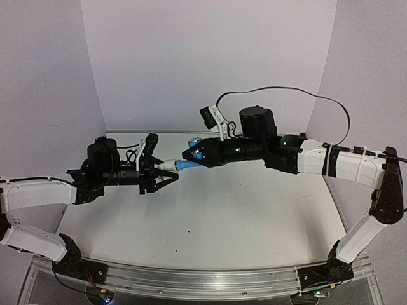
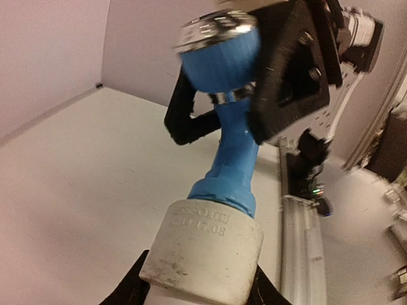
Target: Install the water faucets
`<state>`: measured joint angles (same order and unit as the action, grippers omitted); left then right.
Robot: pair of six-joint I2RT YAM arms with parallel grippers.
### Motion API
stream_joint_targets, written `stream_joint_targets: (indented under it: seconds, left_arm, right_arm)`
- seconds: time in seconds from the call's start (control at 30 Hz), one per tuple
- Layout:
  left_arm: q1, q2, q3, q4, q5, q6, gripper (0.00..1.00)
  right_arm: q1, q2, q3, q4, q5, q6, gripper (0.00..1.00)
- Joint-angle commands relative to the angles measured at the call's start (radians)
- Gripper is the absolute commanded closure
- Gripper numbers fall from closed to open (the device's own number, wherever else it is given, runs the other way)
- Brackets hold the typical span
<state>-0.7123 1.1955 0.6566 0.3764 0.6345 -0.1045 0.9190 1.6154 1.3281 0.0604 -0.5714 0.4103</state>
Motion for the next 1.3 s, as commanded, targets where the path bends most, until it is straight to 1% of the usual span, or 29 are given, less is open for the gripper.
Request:
stream_joint_targets:
  seconds: [0.0,0.07,0.1,0.13,0.17,0.2,0.27,0.3,0.37,0.4,0.47,0.5,0.53,0.6,0.63,0.7,0.73,0.8,0.9,0.97,1.0,1.07,1.1,1.23,1.27]
  left_arm:
    - [0.021,0.118,0.084,0.353,-0.616,0.6,1.0]
    - [0.02,0.2,0.143,0.427,-0.676,0.757,1.0]
    - [0.02,0.241,0.175,0.437,-0.677,0.803,1.0]
    - [0.02,0.262,0.202,0.438,-0.665,0.828,1.0]
    - [0.02,0.275,0.218,0.438,-0.652,0.836,1.0]
    - [0.02,0.27,0.213,0.436,-0.626,0.817,1.0]
    - [0.02,0.232,0.167,0.43,-0.538,0.731,1.0]
    - [0.021,0.196,0.13,0.418,-0.5,0.664,1.0]
    - [0.02,0.109,0.034,0.377,-0.406,0.468,1.0]
    - [0.021,0.067,-0.007,0.36,-0.357,0.354,1.0]
    - [0.021,-0.017,-0.084,0.333,-0.24,0.113,1.0]
    - [0.021,-0.048,-0.114,0.328,-0.198,-0.007,1.0]
    - [0.022,-0.07,-0.132,0.324,-0.144,-0.163,1.0]
    - [0.022,-0.078,-0.153,0.312,-0.018,-0.412,1.0]
    - [0.022,-0.068,-0.152,0.306,0.048,-0.493,1.0]
    - [0.022,-0.037,-0.135,0.3,0.216,-0.639,1.0]
    - [0.022,-0.021,-0.129,0.299,0.278,-0.708,1.0]
    - [0.021,-0.001,-0.122,0.3,0.373,-0.773,1.0]
    - [0.02,-0.019,-0.128,0.296,0.413,-0.795,1.0]
    - [0.02,-0.026,-0.123,0.295,0.446,-0.794,1.0]
    - [0.02,-0.028,-0.12,0.295,0.454,-0.789,1.0]
    - [0.02,-0.02,-0.11,0.293,0.457,-0.778,1.0]
    - [0.02,-0.013,-0.1,0.293,0.462,-0.77,1.0]
    - [0.02,0.042,-0.05,0.286,0.479,-0.721,1.0]
    - [0.02,0.051,-0.035,0.283,0.474,-0.691,1.0]
  right_arm:
    - [-0.005,0.002,0.024,0.088,0.038,0.692,1.0]
    - [-0.006,0.021,0.028,0.149,0.027,0.79,0.94]
    - [-0.009,0.03,0.033,0.156,0.032,0.82,0.93]
    - [-0.014,0.036,0.035,0.159,0.036,0.827,0.89]
    - [-0.02,0.039,0.036,0.162,0.039,0.824,0.84]
    - [-0.027,0.037,0.031,0.163,0.046,0.804,0.74]
    - [-0.043,0.024,0.013,0.165,0.072,0.717,0.58]
    - [-0.05,0.013,0.004,0.165,0.084,0.651,0.49]
    - [-0.055,-0.026,-0.014,0.165,0.115,0.485,0.32]
    - [-0.055,-0.049,-0.031,0.164,0.123,0.389,0.26]
    - [-0.055,-0.098,-0.06,0.163,0.103,0.171,0.19]
    - [-0.055,-0.123,-0.071,0.154,0.085,0.037,0.17]
    - [-0.055,-0.141,-0.077,0.132,0.06,-0.059,0.14]
    - [-0.053,-0.176,-0.102,0.095,0.007,-0.292,0.1]
    - [-0.052,-0.186,-0.12,0.086,-0.013,-0.415,0.08]
    - [-0.042,-0.195,-0.135,0.049,-0.042,-0.604,0.06]
    - [-0.033,-0.191,-0.133,0.028,-0.045,-0.676,0.06]
    - [-0.02,-0.181,-0.125,0.012,-0.054,-0.766,0.05]
    - [0.004,-0.166,-0.115,0.012,-0.102,-0.845,0.05]
    - [0.015,-0.151,-0.104,0.013,-0.121,-0.856,0.08]
    - [0.018,-0.137,-0.094,0.017,-0.133,-0.841,0.12]
    - [0.019,-0.101,-0.06,0.018,-0.165,-0.778,0.35]
    - [0.019,-0.079,-0.039,0.019,-0.19,-0.729,0.43]
    - [0.019,-0.034,-0.021,0.061,-0.24,-0.573,0.59]
    - [0.018,-0.025,-0.017,0.068,-0.236,-0.525,0.66]
